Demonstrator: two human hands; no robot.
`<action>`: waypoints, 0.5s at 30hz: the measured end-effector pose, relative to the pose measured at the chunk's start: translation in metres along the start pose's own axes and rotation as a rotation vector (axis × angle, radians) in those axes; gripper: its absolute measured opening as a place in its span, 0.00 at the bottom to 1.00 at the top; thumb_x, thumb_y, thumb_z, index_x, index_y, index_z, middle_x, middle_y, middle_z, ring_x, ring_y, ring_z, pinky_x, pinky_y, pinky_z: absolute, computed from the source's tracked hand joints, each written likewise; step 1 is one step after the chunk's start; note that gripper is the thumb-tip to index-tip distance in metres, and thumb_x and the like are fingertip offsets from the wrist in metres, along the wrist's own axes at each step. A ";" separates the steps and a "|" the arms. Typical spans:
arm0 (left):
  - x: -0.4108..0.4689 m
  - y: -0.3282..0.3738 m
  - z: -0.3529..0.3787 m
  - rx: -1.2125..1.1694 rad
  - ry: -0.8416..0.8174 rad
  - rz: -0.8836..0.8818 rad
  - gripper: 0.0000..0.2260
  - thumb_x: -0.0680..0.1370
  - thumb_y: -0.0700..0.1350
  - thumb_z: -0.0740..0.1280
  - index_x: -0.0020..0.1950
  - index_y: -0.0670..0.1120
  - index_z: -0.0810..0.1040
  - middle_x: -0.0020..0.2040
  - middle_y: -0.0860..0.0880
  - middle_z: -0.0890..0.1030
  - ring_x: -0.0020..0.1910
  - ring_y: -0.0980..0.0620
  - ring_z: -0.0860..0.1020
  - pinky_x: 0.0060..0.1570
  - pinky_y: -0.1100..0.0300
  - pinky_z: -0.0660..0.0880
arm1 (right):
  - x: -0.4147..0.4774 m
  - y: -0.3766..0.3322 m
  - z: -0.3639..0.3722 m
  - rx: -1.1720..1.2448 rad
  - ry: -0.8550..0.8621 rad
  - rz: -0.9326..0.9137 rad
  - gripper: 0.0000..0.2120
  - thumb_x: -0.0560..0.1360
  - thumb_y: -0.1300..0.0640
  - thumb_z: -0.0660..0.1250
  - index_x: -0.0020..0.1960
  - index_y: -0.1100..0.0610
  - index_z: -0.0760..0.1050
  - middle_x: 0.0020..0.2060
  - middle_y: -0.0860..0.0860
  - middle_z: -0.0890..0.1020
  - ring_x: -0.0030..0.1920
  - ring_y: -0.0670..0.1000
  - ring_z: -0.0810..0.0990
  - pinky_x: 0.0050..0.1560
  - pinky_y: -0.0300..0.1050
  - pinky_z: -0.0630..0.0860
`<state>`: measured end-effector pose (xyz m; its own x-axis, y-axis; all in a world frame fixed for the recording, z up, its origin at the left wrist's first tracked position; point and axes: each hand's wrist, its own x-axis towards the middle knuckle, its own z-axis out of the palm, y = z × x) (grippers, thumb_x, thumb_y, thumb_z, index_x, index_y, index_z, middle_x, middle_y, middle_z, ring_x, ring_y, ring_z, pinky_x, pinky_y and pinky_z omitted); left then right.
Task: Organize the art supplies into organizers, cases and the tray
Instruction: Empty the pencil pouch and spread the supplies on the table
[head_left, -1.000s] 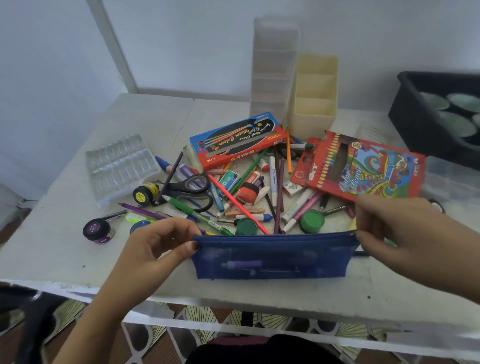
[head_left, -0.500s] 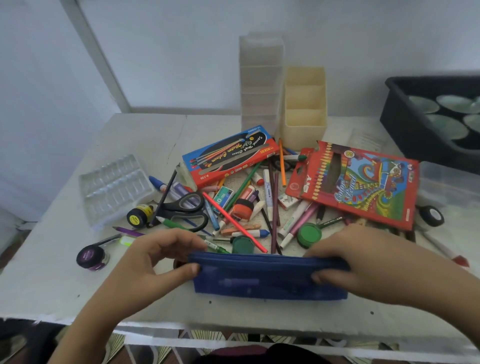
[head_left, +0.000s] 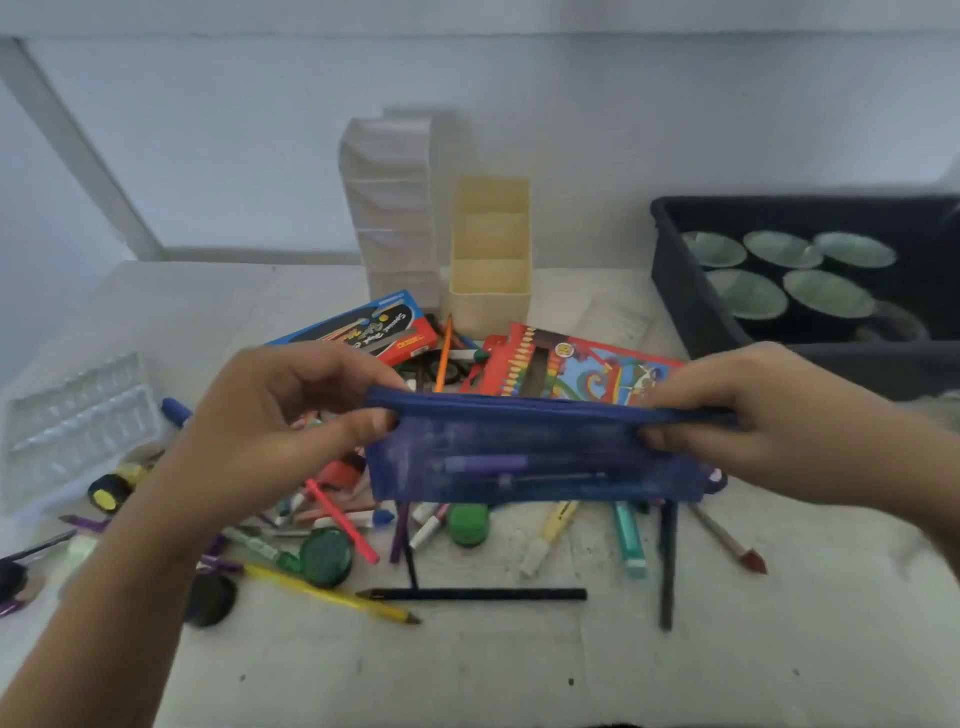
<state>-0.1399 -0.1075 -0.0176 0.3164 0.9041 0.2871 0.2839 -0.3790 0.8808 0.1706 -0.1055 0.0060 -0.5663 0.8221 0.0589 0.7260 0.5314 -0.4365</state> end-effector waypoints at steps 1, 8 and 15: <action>0.015 0.006 0.012 0.013 -0.013 0.015 0.08 0.65 0.52 0.70 0.43 0.59 0.83 0.39 0.53 0.84 0.39 0.58 0.82 0.43 0.66 0.78 | -0.003 0.012 -0.012 -0.035 0.032 0.006 0.15 0.68 0.42 0.57 0.49 0.45 0.77 0.35 0.42 0.80 0.38 0.42 0.78 0.40 0.37 0.72; 0.116 0.034 0.107 0.060 -0.034 0.089 0.07 0.68 0.41 0.69 0.43 0.50 0.80 0.39 0.48 0.83 0.38 0.53 0.80 0.39 0.57 0.79 | -0.039 0.095 -0.079 -0.183 0.287 0.177 0.18 0.64 0.44 0.52 0.40 0.42 0.80 0.32 0.41 0.78 0.38 0.43 0.76 0.39 0.36 0.68; 0.183 0.046 0.198 0.288 -0.030 0.162 0.09 0.73 0.35 0.69 0.45 0.50 0.78 0.38 0.60 0.78 0.38 0.68 0.77 0.39 0.75 0.74 | -0.064 0.188 -0.105 -0.429 0.410 0.324 0.26 0.65 0.46 0.51 0.46 0.59 0.83 0.43 0.55 0.83 0.45 0.60 0.81 0.48 0.55 0.75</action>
<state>0.1107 0.0019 0.0004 0.4041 0.8228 0.3996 0.4708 -0.5617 0.6803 0.3849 -0.0368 0.0146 -0.1620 0.9196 0.3580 0.9726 0.2100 -0.0994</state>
